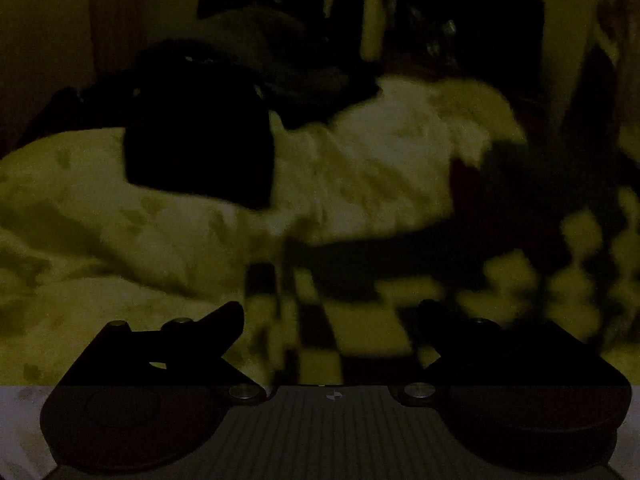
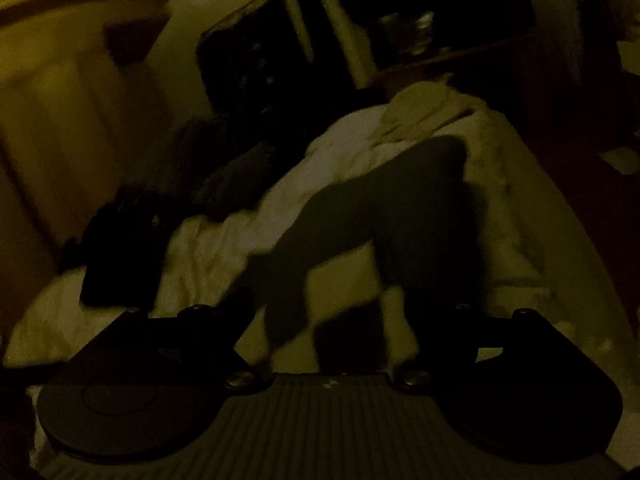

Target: Fold large clothes

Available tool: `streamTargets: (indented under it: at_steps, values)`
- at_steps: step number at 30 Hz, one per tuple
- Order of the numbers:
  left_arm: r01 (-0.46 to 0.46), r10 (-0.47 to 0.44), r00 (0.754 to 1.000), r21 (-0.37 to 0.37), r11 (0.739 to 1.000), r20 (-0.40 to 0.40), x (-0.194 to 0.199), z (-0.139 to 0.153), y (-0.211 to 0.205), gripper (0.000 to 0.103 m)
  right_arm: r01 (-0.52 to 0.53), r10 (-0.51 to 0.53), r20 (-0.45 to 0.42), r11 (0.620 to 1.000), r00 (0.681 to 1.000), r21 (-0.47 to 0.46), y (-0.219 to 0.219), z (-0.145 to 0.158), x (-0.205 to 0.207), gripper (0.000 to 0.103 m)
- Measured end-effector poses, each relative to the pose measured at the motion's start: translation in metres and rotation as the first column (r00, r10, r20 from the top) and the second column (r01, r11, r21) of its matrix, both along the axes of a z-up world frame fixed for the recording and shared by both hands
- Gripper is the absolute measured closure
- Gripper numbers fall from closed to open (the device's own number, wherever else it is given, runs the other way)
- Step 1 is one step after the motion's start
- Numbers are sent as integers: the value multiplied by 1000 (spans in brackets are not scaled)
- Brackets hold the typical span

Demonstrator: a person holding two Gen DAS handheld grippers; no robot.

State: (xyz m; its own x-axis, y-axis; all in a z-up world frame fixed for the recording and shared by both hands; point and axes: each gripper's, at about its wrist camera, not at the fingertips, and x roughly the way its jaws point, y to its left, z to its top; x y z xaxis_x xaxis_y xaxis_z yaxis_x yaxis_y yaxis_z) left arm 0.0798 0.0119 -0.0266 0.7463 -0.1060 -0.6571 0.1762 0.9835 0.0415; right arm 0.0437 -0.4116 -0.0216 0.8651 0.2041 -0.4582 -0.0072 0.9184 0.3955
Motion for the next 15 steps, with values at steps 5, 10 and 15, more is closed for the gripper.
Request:
streamTargets:
  at_steps: [5, 10, 15]
  values:
    - [-38, 33, 997, -57, 998, -74, 2, -46, 13, 0, -15, 3, -55, 976, 998, -219, 29, -19, -9, 18]
    - [-46, 42, 996, -47, 998, -84, 1, -38, 17, 0, 26, -28, -23, 996, 999, -90, 11, -21, -13, 18]
    - [-24, 23, 1000, 81, 996, 4, -22, -13, -13, 0, 163, -160, -32, 979, 987, 123, -23, -28, -27, 12]
